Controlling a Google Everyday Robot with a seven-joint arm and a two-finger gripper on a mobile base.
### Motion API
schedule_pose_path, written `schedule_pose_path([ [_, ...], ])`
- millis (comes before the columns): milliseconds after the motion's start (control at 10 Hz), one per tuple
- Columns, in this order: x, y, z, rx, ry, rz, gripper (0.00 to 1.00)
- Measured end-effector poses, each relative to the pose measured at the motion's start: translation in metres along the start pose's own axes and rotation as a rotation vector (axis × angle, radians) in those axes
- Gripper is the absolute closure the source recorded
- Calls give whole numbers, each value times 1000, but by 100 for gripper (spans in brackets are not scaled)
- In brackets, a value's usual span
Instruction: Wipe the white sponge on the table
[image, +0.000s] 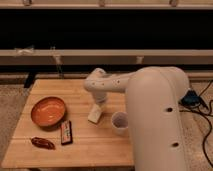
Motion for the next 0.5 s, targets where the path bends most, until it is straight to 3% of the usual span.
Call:
schedule_pose_path([
  [200, -19, -18, -3, 11, -4, -28, 100],
  [500, -27, -36, -2, 18, 8, -52, 100],
])
